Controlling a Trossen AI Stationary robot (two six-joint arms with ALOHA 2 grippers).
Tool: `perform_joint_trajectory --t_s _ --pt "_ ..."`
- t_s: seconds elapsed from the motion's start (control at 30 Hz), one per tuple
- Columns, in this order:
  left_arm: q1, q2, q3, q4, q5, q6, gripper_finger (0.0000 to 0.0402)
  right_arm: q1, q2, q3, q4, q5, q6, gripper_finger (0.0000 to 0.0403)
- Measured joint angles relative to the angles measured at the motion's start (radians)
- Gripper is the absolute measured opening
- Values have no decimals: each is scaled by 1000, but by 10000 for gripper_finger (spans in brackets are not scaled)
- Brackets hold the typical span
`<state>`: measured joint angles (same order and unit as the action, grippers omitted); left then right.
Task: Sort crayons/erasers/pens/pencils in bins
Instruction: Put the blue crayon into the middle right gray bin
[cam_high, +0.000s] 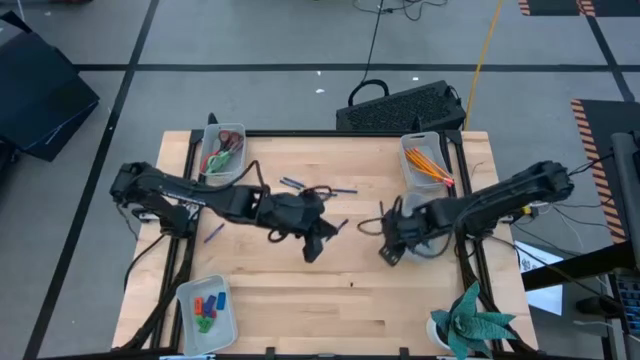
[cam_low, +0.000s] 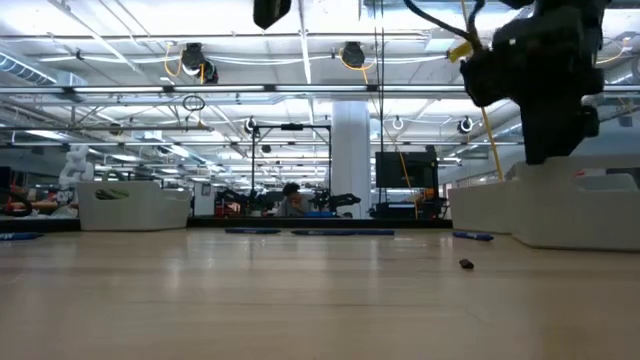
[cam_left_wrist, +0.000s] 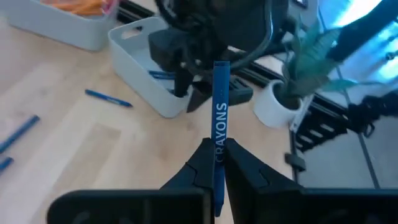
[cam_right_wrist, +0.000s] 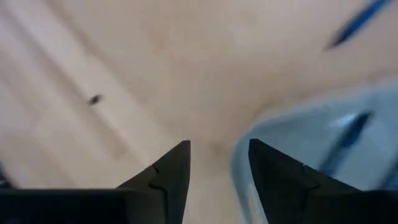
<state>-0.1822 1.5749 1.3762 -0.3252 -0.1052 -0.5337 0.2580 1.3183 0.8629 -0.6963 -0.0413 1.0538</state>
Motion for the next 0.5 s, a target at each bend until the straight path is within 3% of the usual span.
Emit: perform_joint_trajectory --t_s 0.17,0.5 --pt "-48 12 0 -17 -1 24 19 124 72 128 -4 -4 126 155" --pt "-52 87 16 144 -3 64 19 289 -95 319 -146 304 198 155"
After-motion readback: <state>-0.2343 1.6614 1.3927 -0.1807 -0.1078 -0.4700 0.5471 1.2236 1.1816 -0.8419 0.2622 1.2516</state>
